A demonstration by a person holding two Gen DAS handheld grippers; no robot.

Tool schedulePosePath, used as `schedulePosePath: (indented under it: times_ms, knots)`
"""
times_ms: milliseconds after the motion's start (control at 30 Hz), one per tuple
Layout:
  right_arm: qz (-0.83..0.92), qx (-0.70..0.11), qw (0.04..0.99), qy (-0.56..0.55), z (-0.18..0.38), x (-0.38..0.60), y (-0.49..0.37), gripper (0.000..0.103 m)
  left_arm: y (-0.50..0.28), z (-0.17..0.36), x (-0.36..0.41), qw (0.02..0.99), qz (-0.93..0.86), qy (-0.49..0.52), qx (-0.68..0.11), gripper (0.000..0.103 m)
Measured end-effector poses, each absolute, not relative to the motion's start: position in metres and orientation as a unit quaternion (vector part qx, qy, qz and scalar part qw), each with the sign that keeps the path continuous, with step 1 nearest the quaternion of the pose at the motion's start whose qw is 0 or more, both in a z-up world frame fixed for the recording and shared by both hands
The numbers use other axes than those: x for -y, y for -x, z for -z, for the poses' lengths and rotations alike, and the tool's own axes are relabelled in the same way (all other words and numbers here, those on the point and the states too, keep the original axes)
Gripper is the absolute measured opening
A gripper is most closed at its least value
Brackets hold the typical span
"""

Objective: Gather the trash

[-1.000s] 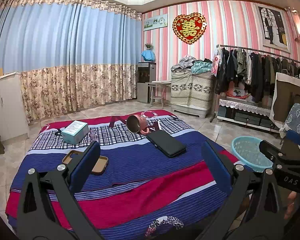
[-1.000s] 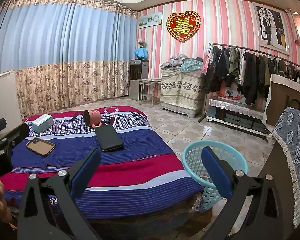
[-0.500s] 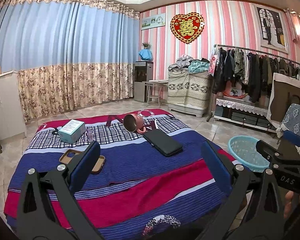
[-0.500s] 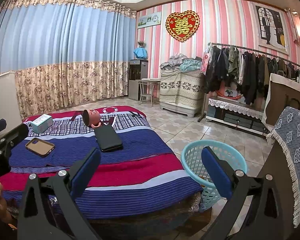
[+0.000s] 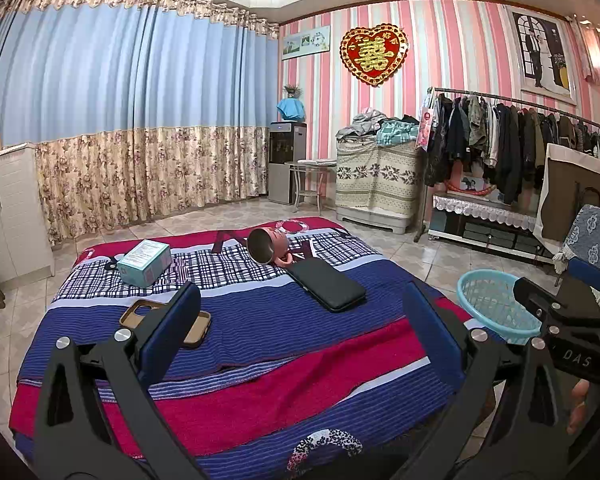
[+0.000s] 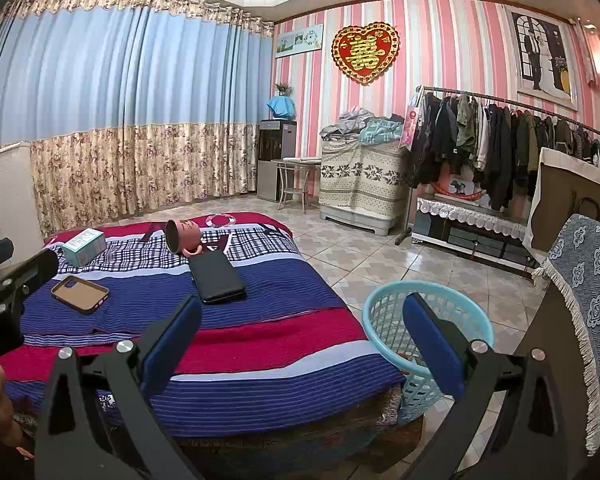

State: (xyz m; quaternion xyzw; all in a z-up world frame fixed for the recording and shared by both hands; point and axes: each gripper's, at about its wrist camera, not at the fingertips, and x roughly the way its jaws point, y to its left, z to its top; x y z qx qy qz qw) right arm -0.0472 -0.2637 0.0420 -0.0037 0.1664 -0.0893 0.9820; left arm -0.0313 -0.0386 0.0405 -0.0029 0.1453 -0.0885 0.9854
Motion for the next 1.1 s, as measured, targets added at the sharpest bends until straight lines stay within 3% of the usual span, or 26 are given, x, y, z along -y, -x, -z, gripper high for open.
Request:
schedulePosePath:
  times_ms: [1100]
  knots:
    - [0.09, -0.166, 0.982, 0.005, -0.0406, 0.2617, 0.0463, 0.098, 0.0326, -0.0395, 0.0422, 0.985, 0.091, 0.0, -0.147, 0.098]
